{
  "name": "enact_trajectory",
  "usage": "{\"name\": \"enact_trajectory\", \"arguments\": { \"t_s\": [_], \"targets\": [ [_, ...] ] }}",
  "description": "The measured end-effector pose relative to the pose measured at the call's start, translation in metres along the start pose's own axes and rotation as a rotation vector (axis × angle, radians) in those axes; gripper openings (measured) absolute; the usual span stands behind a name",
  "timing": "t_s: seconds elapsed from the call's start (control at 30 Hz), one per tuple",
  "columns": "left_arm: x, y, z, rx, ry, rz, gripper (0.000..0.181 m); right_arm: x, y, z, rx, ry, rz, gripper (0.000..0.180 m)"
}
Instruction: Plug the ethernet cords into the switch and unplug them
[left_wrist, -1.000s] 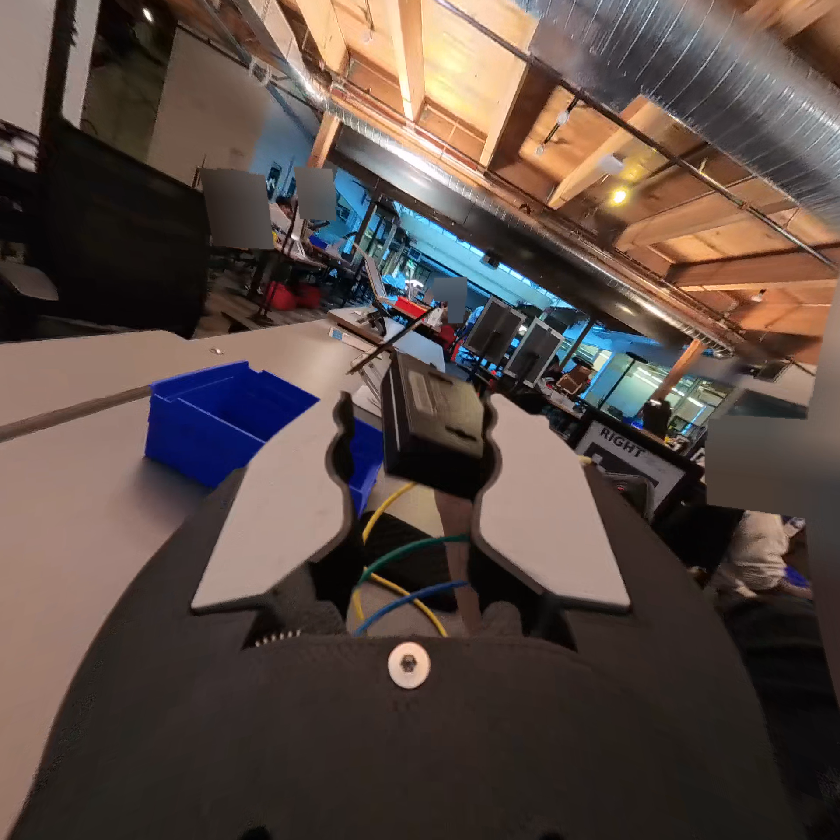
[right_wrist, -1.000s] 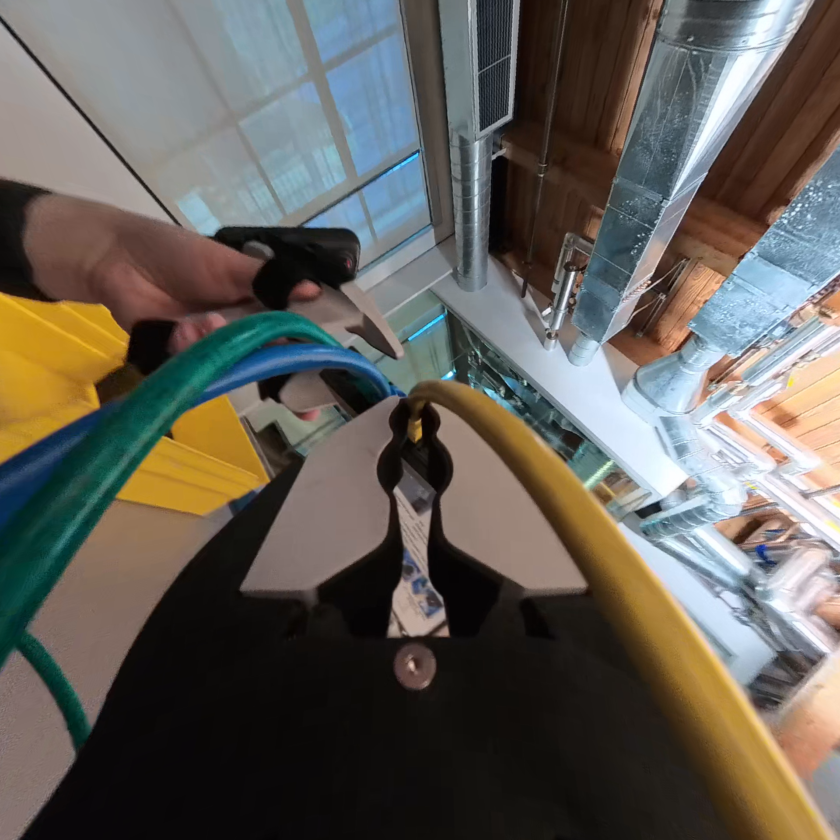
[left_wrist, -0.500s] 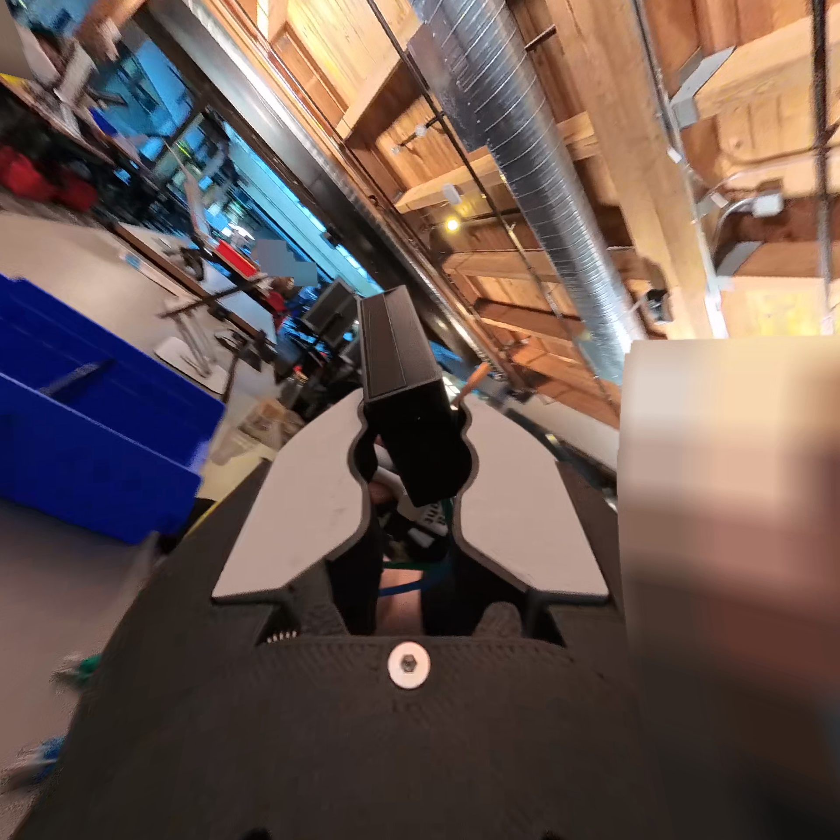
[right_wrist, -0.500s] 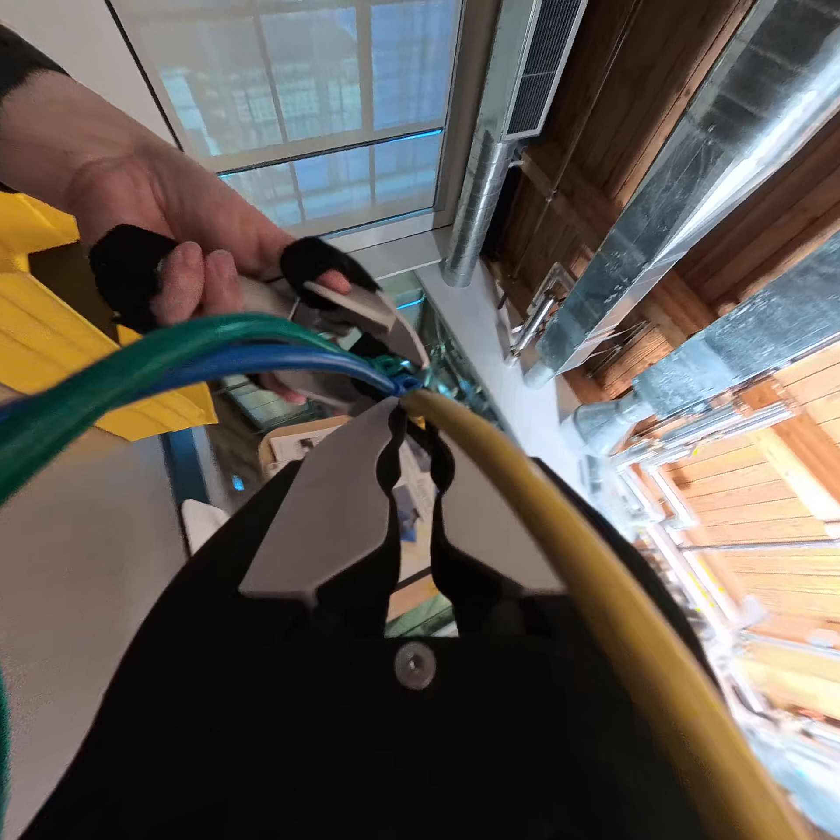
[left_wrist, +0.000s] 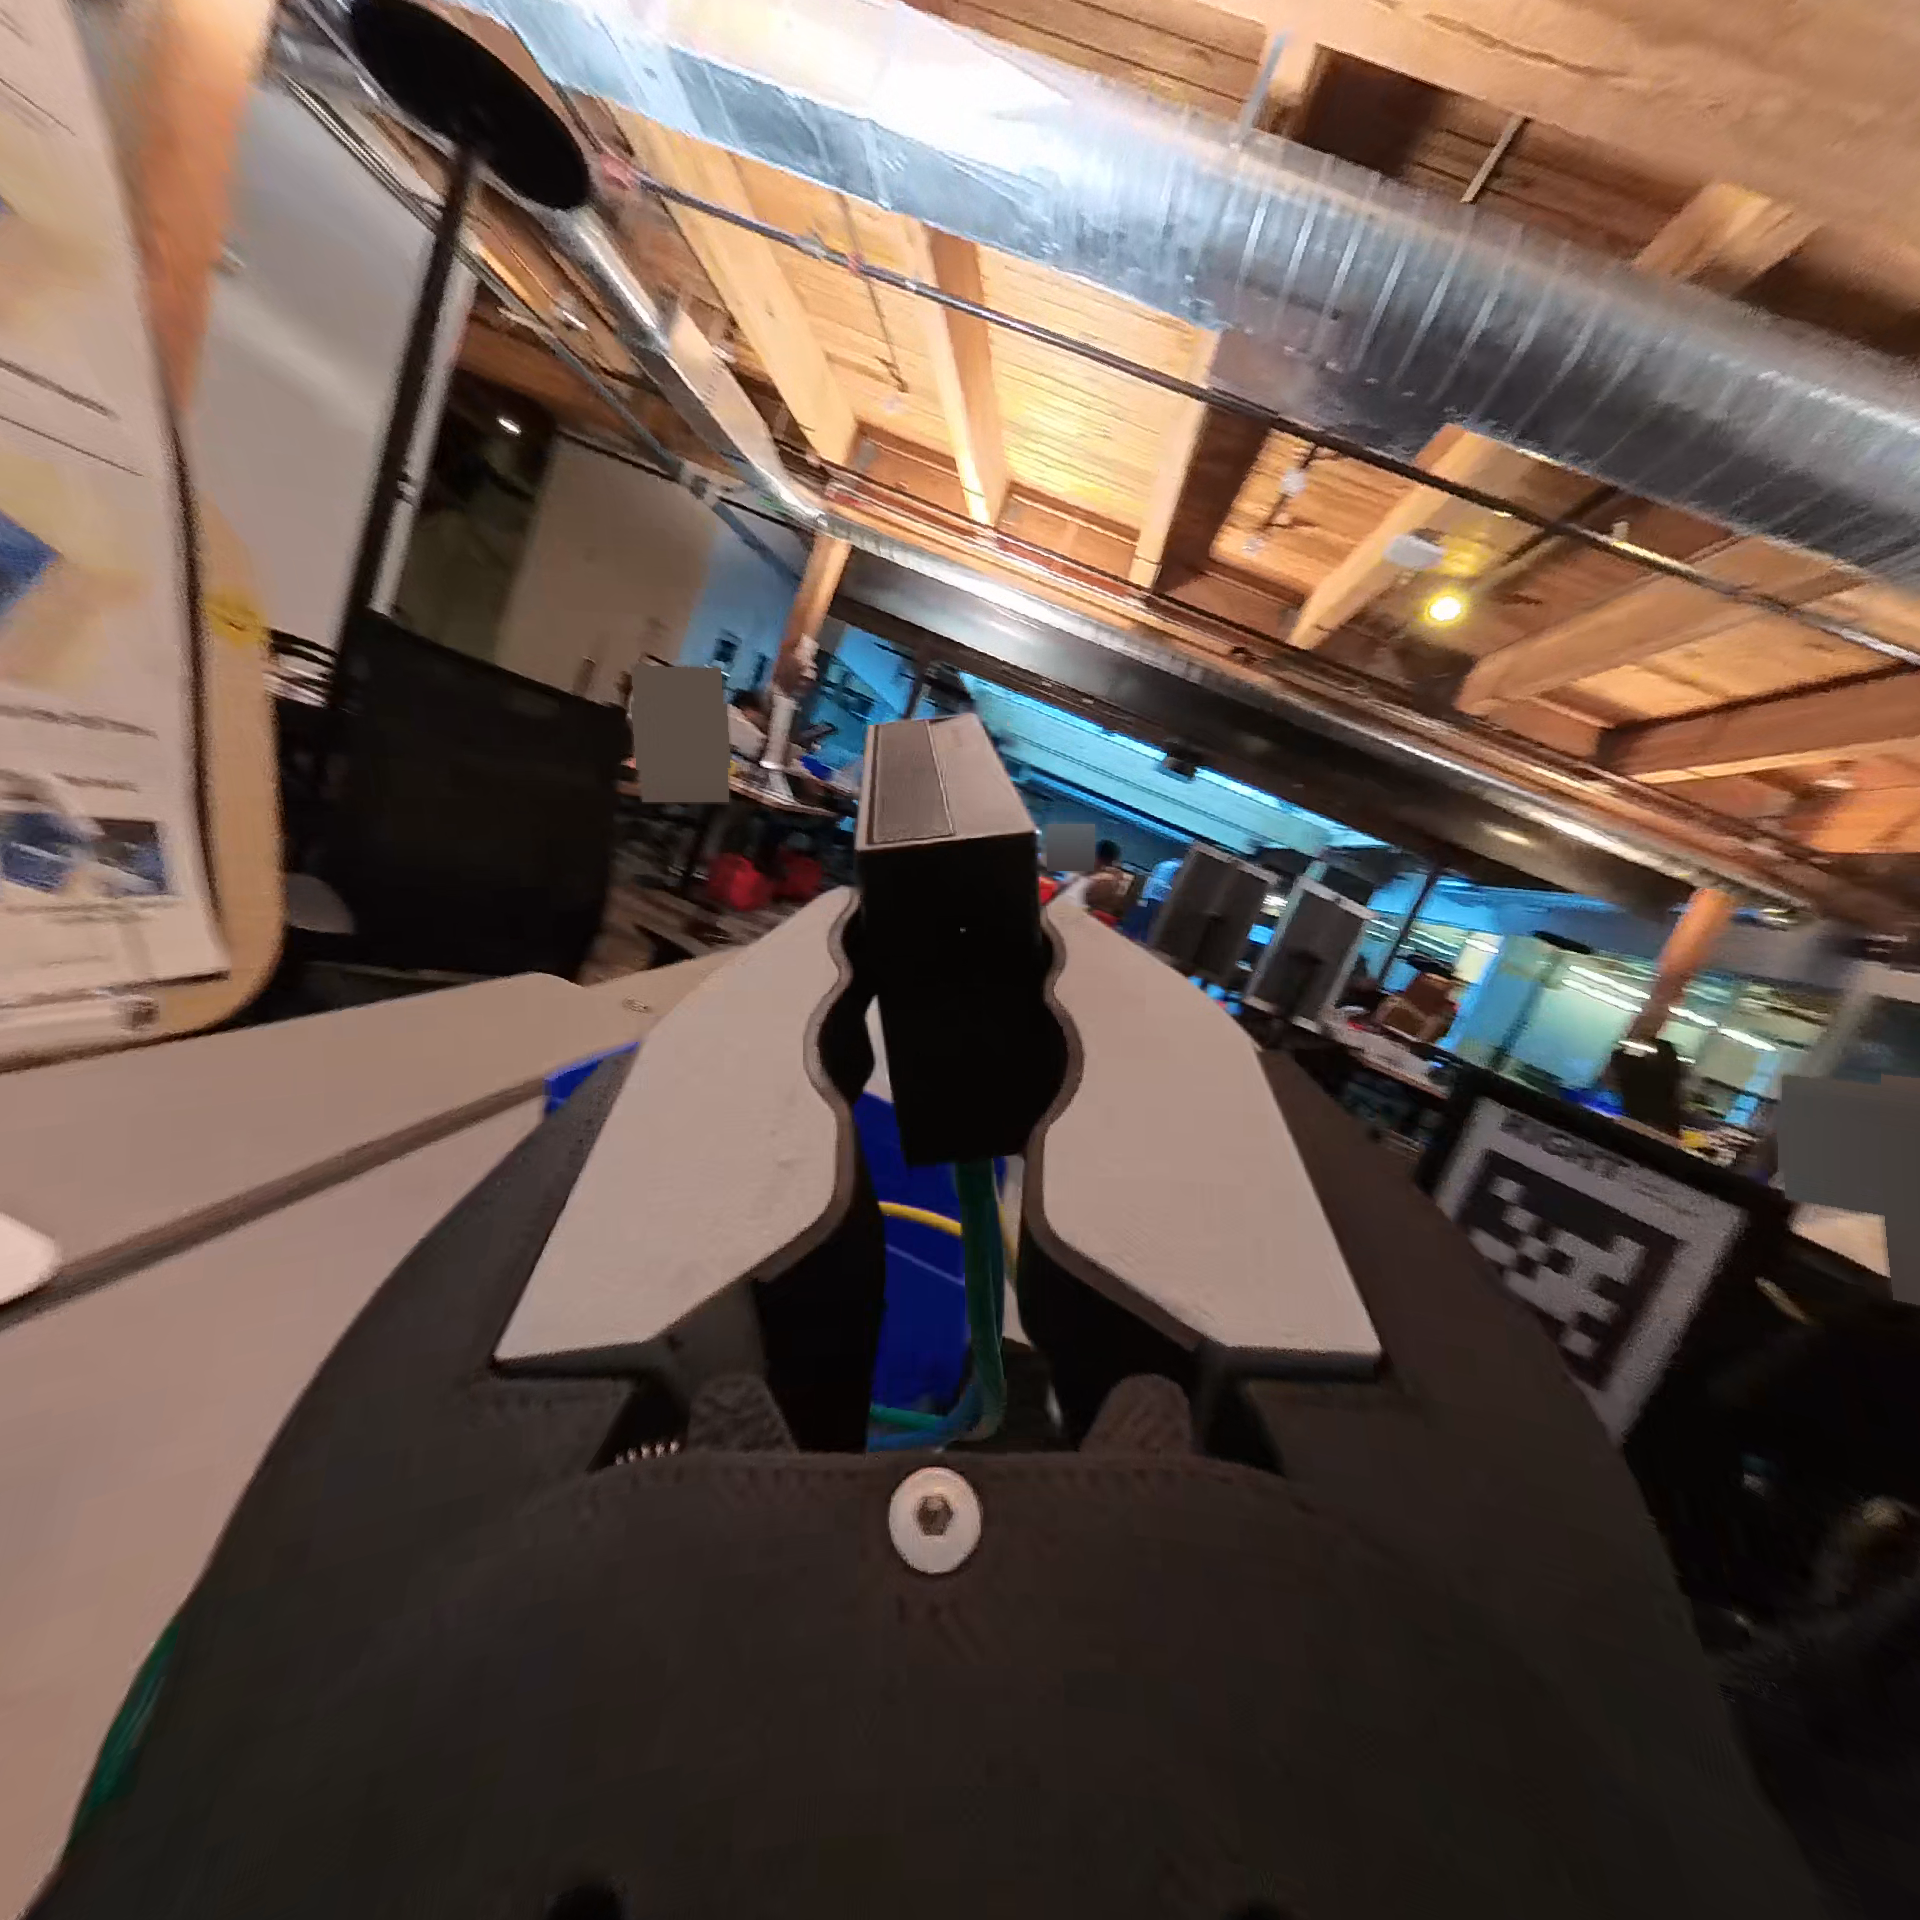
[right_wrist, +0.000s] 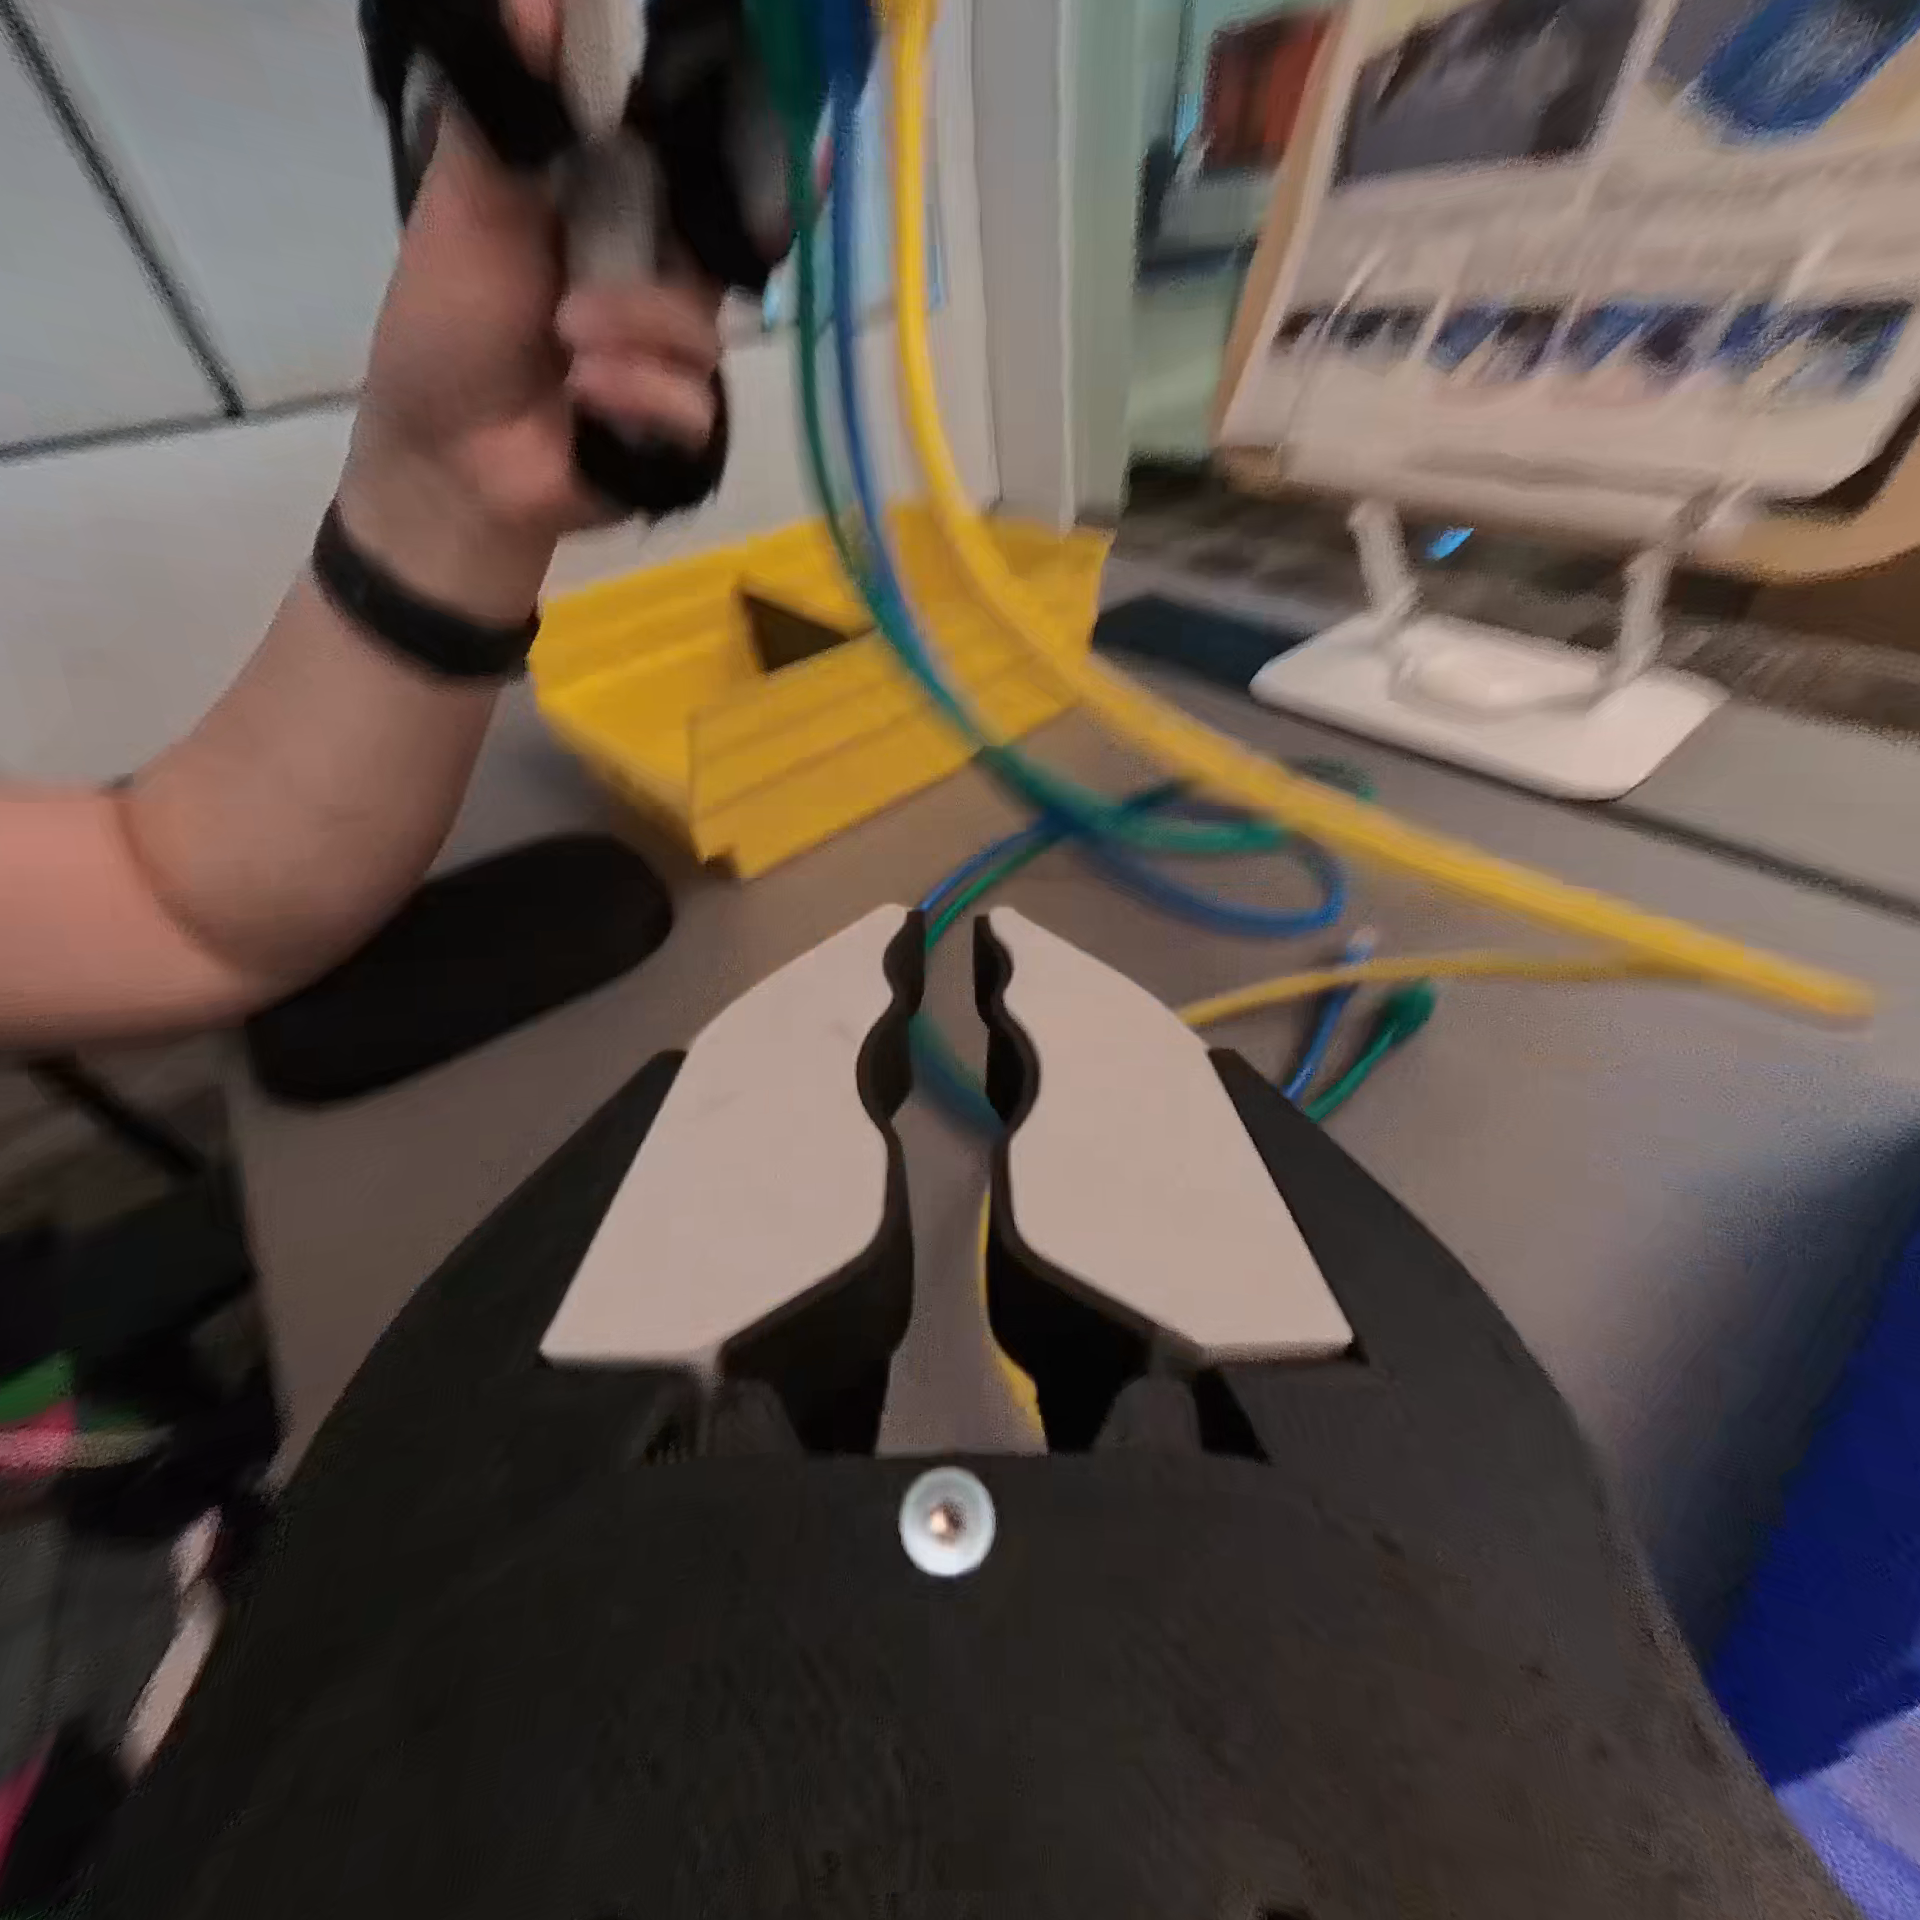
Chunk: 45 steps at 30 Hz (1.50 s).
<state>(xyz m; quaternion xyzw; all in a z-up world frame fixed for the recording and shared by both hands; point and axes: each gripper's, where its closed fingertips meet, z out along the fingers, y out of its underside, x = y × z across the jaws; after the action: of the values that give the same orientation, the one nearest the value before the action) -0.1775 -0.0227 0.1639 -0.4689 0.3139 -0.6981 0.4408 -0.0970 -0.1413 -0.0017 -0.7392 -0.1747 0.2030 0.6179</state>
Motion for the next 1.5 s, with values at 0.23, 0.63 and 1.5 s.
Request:
{"name": "enact_trajectory", "arguments": {
  "t_s": [0.23, 0.63, 1.5],
  "targets": [
    [0.009, -0.01, -0.002, 0.024, 0.021, -0.035, 0.027, -0.015, -0.028, -0.003, 0.138, 0.064, -0.481, 0.057],
    [0.047, -0.018, -0.003, 0.061, 0.195, -0.177, 0.026, 0.012, -0.049, 0.016, 0.223, 0.328, -0.905, 0.101],
    [0.059, -0.198, 0.106, 0.05, 0.165, -0.079, 0.026, 0.112, -0.284, -0.006, -0.104, 0.383, -1.222, 0.006]
  ]
}}
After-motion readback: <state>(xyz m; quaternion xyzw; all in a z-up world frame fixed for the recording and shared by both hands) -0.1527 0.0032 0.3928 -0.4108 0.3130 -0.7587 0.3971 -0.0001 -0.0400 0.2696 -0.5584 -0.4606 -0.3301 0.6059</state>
